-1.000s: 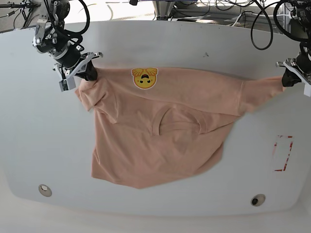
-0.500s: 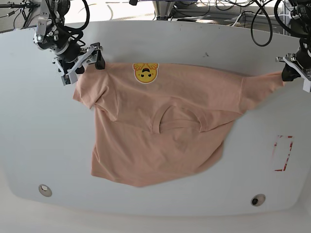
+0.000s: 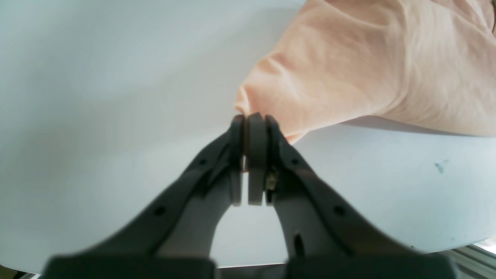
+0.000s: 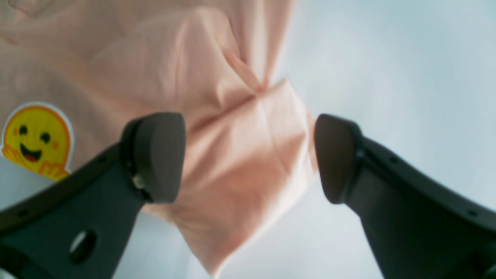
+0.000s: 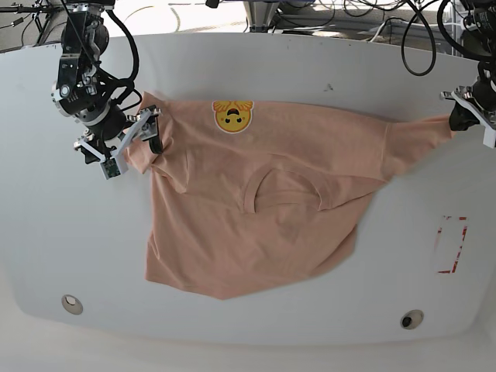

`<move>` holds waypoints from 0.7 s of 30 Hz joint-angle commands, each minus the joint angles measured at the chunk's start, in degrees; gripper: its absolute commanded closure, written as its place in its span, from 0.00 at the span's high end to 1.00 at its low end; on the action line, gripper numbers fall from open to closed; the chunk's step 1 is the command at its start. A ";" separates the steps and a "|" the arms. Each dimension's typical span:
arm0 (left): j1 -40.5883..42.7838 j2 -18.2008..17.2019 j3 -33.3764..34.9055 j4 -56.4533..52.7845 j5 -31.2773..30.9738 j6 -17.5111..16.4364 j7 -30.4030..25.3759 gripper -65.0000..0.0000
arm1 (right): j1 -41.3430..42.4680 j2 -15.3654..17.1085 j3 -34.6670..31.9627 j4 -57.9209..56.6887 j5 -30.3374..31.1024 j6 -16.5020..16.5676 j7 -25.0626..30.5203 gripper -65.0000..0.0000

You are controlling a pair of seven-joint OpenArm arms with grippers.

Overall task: Fold the T-shirt properly
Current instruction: 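Release the right gripper and move it onto the shirt body below the print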

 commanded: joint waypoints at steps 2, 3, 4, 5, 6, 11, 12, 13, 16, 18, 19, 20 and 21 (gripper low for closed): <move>-0.32 -1.14 -0.61 0.82 -0.54 0.00 -1.24 0.00 | 6.56 0.37 -4.98 -2.56 -2.33 0.43 1.00 0.76; -0.32 -1.14 -0.61 0.82 -0.54 0.00 -1.24 0.00 | 7.88 0.29 -5.77 -3.79 -2.95 0.43 1.00 0.76; -0.32 -1.14 -0.61 0.82 -0.54 0.00 -1.24 0.00 | 9.02 0.20 -6.56 -5.20 -3.39 0.43 1.00 0.76; -0.32 -1.14 -0.61 0.82 -0.54 0.00 -1.24 0.00 | 10.69 0.20 -7.61 -6.96 -3.74 0.52 1.09 0.76; -0.32 -1.14 -0.61 0.82 -0.54 0.00 -1.24 0.00 | 12.01 0.11 -8.14 -8.19 -3.83 0.52 1.09 0.76; -0.40 -1.23 -0.53 0.82 -0.54 0.00 -1.24 0.00 | 17.46 -0.68 -10.16 -15.66 -3.65 0.52 1.44 0.76; -0.40 -1.23 -0.53 0.82 -0.54 0.00 -1.24 0.00 | 18.78 -1.65 -10.25 -17.77 -3.83 0.52 2.06 0.76; -0.40 -1.23 -0.53 0.82 -0.54 0.00 -1.24 0.00 | 19.49 -2.00 -10.25 -18.83 -3.92 0.52 2.50 0.76; -0.40 -1.32 -0.53 0.82 -0.54 0.00 -1.24 0.00 | 20.89 -2.61 -10.43 -22.34 -3.83 0.52 3.82 0.76; -0.40 -1.23 -0.53 0.82 -0.54 0.00 -1.24 0.00 | 21.51 -3.05 -10.52 -23.84 -3.83 0.52 4.17 0.76; -0.49 -1.23 -0.53 0.82 -0.54 0.00 -1.24 0.00 | 21.51 -3.14 -10.52 -24.19 -3.83 0.52 4.17 0.76; -0.49 -1.14 -0.53 0.82 -0.54 0.00 -1.24 0.00 | 21.68 -3.58 -10.52 -24.45 -3.74 0.52 4.17 0.76; -0.49 -1.14 -0.53 0.82 -0.54 0.00 -1.24 0.00 | 21.68 -4.20 -10.60 -24.45 -3.74 0.52 4.17 0.76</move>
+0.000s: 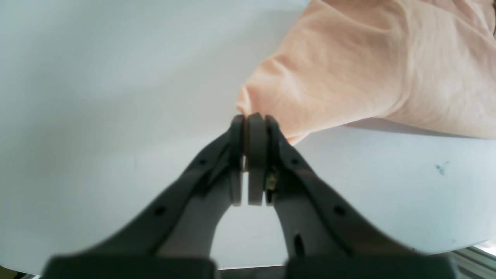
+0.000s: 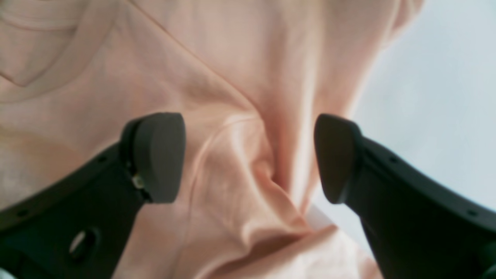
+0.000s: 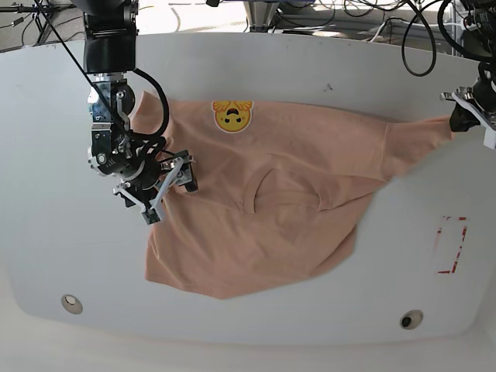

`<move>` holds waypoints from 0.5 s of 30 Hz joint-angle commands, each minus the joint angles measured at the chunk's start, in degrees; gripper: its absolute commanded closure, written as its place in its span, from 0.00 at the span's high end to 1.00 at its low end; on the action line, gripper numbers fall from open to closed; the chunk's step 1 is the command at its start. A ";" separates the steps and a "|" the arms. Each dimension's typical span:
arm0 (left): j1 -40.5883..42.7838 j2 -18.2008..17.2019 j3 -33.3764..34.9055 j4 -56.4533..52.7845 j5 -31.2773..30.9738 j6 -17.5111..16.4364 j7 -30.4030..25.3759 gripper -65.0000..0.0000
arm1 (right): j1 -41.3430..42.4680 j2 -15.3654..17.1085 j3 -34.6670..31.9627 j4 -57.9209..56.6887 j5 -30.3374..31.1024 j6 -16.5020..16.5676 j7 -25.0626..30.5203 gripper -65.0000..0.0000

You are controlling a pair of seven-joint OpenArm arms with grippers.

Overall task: Fold the T-shirt properly
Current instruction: 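Release the right gripper and move it onto the shirt body below the print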

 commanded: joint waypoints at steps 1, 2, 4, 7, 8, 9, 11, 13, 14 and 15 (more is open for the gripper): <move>-0.19 -1.06 -0.53 0.82 -0.54 0.00 -1.24 0.00 | 1.49 -0.73 0.35 0.62 0.46 0.12 1.11 0.76; -0.19 -1.06 -0.53 0.82 -0.54 0.00 -1.24 0.00 | 1.49 -1.34 0.35 0.62 0.19 0.12 1.11 0.76; -0.19 -1.06 -0.53 0.82 -0.54 0.00 -1.24 0.00 | 1.49 -2.22 0.35 0.27 0.02 0.12 1.11 0.76; -0.19 -1.06 -0.35 0.82 -0.54 0.00 -1.24 0.00 | 1.84 -2.84 0.35 -2.28 0.02 0.12 1.28 0.76; -0.19 -1.06 -0.26 0.82 -0.54 0.00 -1.24 0.00 | 2.10 -2.92 0.35 -2.81 0.02 0.12 1.55 0.76; -0.19 -1.06 -0.26 0.82 -0.54 0.00 -1.24 0.00 | 2.54 -2.92 0.35 -3.95 0.02 0.12 2.34 0.76; -0.27 -1.06 -0.26 0.82 -0.54 0.00 -1.24 0.00 | 2.72 -2.92 0.35 -5.80 0.02 0.12 3.74 0.76; -0.27 -1.06 -0.35 0.82 -0.54 0.00 -1.24 0.00 | 2.72 -2.92 0.35 -7.30 0.02 0.12 5.06 0.76; -0.27 -1.06 -0.35 0.82 -0.54 0.00 -1.24 0.00 | 2.81 -2.92 0.35 -7.82 0.02 0.12 5.50 0.76; -0.27 -1.06 -0.35 0.82 -0.54 0.00 -1.24 0.00 | 2.89 -2.84 0.35 -8.26 0.02 0.12 5.59 0.76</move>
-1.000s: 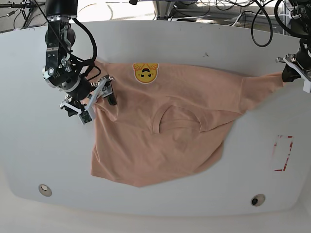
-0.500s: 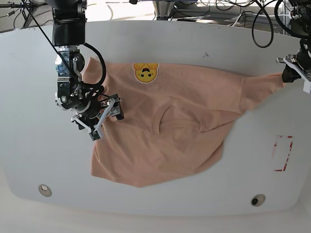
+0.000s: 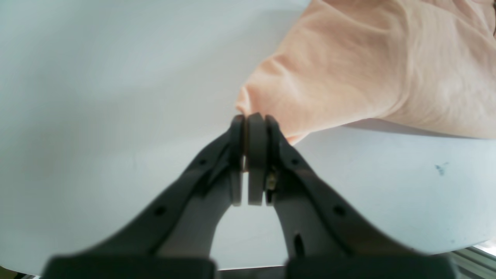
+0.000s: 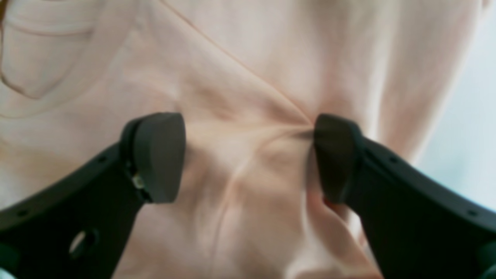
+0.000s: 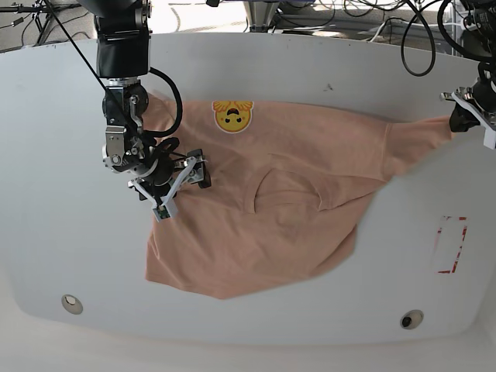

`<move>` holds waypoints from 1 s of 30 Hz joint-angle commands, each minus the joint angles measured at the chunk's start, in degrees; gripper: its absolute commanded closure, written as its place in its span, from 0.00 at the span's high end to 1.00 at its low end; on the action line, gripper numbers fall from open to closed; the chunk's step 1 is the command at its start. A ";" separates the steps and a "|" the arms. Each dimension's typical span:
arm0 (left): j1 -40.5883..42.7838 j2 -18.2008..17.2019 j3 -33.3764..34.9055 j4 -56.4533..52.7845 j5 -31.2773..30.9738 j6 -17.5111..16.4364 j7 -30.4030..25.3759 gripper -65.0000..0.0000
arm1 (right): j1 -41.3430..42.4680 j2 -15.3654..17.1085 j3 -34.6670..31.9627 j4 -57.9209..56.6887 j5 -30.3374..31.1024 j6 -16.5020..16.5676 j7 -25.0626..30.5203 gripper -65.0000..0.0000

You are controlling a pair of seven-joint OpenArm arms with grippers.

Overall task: Fold the T-shirt properly
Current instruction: 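Release the right gripper and move it onto the shirt body below the print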

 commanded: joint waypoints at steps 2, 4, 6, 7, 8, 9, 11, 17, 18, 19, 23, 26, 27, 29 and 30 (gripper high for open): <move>-0.23 -1.06 -0.50 0.82 -0.54 0.00 -1.33 0.00 | 1.58 0.75 0.30 -0.42 0.28 0.01 1.42 0.76; -0.23 -1.06 -0.50 0.82 -0.54 0.00 -1.33 0.00 | 1.50 0.75 0.30 -0.33 0.28 0.01 1.42 0.75; -0.23 -1.06 -0.50 0.82 -0.54 0.00 -1.33 0.00 | 1.41 0.75 0.30 -0.24 0.28 0.01 1.42 0.69; -0.23 -1.06 -0.50 0.82 -0.54 0.00 -1.33 0.00 | 1.41 0.84 0.30 -0.33 0.28 0.01 1.42 0.64; -0.23 -1.06 -0.50 0.82 -0.54 0.00 -1.33 0.00 | 1.41 0.84 0.30 -0.51 0.28 0.01 1.50 0.58; -0.23 -1.06 -0.50 0.82 -0.54 0.00 -1.33 0.00 | 1.50 0.84 0.30 -0.51 0.28 0.01 1.50 0.54; -0.23 -1.06 -0.50 0.82 -0.54 0.00 -1.33 0.00 | 1.50 0.93 0.30 -0.59 0.28 0.01 1.59 0.39; -0.58 -1.14 -0.42 0.82 -0.54 0.00 -1.33 0.00 | 1.41 1.01 0.30 -0.42 0.28 0.01 1.59 0.00; -1.11 -1.14 -0.33 0.82 -0.54 0.00 -1.33 0.00 | 1.41 1.01 0.30 -0.24 0.28 0.01 1.59 0.00; -1.46 -1.14 -0.33 0.82 -0.54 0.00 -1.33 0.00 | 1.32 1.01 0.30 -0.07 0.28 0.01 1.59 0.00; -2.43 -1.14 -0.24 0.82 -0.54 0.00 -1.33 0.00 | 0.44 1.01 0.39 3.98 0.28 -0.07 1.24 0.00; -3.66 -1.14 -0.24 0.82 -0.54 0.00 -1.33 0.00 | -1.14 1.01 0.48 8.81 0.28 -0.34 1.15 0.00; -4.10 -1.14 -0.24 0.82 -0.54 0.00 -1.33 0.00 | -1.49 1.01 0.48 10.39 0.28 -0.43 0.63 0.00; -4.98 -1.06 -0.24 0.82 -0.54 0.00 -1.33 0.00 | -1.93 1.01 0.57 14.09 0.28 -0.43 -1.22 0.00; -5.59 -1.06 -0.24 0.82 -0.54 0.00 -1.33 0.00 | -2.02 1.01 0.57 16.28 0.28 -0.43 -2.72 0.00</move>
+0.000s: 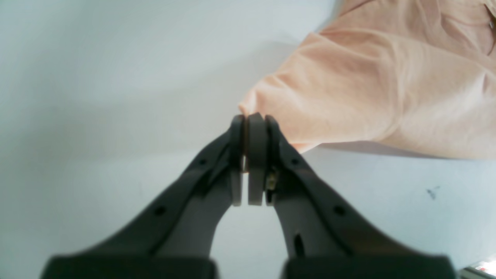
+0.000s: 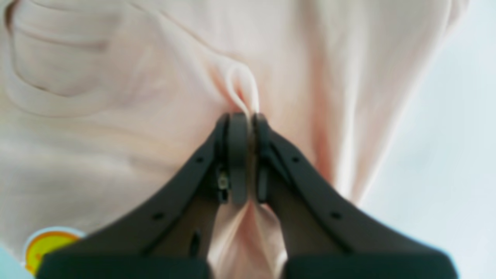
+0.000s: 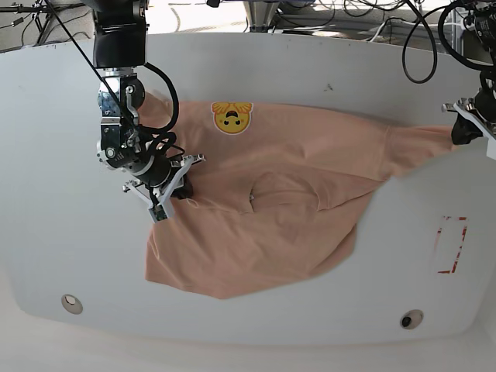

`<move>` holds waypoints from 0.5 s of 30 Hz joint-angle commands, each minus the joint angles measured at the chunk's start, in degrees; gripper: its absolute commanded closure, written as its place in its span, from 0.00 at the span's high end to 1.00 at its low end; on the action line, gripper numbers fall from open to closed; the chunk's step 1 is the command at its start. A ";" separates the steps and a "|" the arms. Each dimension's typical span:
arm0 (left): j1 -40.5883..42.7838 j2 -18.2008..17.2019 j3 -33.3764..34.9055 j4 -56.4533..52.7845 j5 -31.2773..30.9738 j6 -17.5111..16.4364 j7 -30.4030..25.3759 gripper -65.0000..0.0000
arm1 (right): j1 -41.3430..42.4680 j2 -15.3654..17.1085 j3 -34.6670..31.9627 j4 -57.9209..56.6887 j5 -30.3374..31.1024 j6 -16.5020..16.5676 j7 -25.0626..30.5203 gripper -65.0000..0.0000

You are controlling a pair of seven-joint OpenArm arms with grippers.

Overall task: Fold the T-shirt properly
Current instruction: 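Release the right gripper and move it onto the shirt body below the print, then grasp the shirt with the right gripper and lift it with both grippers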

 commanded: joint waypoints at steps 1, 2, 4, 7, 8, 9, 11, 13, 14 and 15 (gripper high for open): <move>-1.90 -1.17 -0.39 0.93 -0.57 0.00 -1.42 0.00 | 1.28 0.42 0.41 6.72 0.54 -0.03 -1.70 0.00; -2.25 -1.17 -0.39 0.93 -0.57 0.00 -1.42 0.00 | 1.19 0.42 0.41 8.31 0.54 -0.03 -2.49 0.00; -3.48 -1.08 -0.39 1.20 -0.65 0.00 -1.42 0.00 | 1.10 0.42 0.41 12.09 0.72 0.23 -3.81 0.00; -5.16 -0.99 -0.48 1.20 -0.74 0.00 -1.42 0.00 | 1.02 0.51 0.33 16.57 0.81 0.32 -4.16 0.00; -5.77 -0.99 -0.48 1.20 -0.74 0.00 -1.42 0.00 | 1.02 0.51 0.33 17.89 0.72 0.32 -4.16 0.00; -6.30 -0.99 -0.66 1.20 -0.83 0.00 -1.42 0.00 | 1.10 0.51 0.33 18.68 0.63 0.41 -4.16 0.00; -8.14 -0.99 -0.74 1.37 -0.92 0.00 -1.42 0.00 | 1.54 0.69 0.41 20.09 0.72 0.41 -4.16 0.00; -9.73 -0.99 -0.92 1.90 -0.92 0.00 -1.42 0.00 | 2.60 1.65 0.41 20.97 0.81 0.41 -3.98 0.00; -10.61 -0.99 -0.92 2.16 -0.92 0.00 -1.42 0.00 | 3.65 2.01 0.33 21.49 0.89 0.49 -3.98 0.00; -11.22 -0.99 -0.92 2.34 -0.92 0.00 -1.42 0.00 | 4.36 2.27 0.33 21.67 0.98 0.49 -3.98 0.00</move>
